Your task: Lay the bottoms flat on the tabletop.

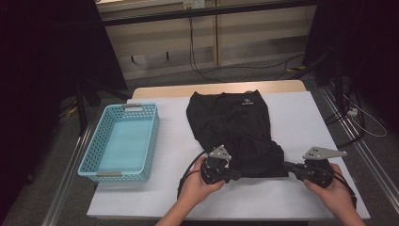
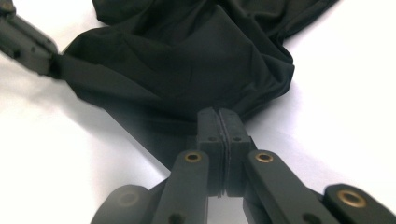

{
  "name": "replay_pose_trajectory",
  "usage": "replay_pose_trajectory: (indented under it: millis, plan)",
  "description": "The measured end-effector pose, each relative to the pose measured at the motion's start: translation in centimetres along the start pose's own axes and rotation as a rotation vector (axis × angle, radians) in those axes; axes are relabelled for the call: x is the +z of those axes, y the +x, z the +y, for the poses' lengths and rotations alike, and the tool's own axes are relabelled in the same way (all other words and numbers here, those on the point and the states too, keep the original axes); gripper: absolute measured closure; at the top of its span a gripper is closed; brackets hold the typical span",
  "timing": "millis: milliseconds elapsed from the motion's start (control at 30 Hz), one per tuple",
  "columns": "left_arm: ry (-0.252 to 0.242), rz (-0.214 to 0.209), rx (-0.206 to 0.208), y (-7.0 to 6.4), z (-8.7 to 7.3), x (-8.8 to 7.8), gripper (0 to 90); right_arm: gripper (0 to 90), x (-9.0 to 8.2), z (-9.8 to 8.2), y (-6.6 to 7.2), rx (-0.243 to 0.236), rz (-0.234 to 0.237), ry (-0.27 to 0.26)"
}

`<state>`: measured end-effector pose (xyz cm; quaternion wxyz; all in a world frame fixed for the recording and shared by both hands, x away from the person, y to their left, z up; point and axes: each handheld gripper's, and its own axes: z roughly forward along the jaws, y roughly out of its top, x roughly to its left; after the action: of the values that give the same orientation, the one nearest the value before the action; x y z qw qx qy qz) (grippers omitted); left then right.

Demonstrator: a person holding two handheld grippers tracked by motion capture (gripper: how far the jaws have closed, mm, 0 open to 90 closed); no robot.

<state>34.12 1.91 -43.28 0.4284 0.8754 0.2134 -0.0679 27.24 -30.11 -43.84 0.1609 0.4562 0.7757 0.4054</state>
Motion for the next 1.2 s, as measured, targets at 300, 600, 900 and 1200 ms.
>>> replay_pose_trajectory:
  millis: [300,600,900,1200]
  plan:
    - [-0.037,-0.019,-0.034,0.9,0.4,-1.2,87.0,88.4,-1.7,-0.2,1.0,-0.04,0.039,-0.031]
    - [-0.036,-0.035,-0.019,1.0,0.7,-1.6,86.8,87.4,-1.8,-0.6,1.8,-0.073,0.11,-0.001]
    - [-0.121,0.048,-0.028,1.6,0.7,-1.9,49.5,68.5,-1.6,-0.4,3.1,-0.105,0.221,0.009]
    - [-0.093,0.095,-0.029,2.3,0.2,-1.1,32.4,62.2,-0.5,-0.3,2.2,-0.035,0.105,0.0]
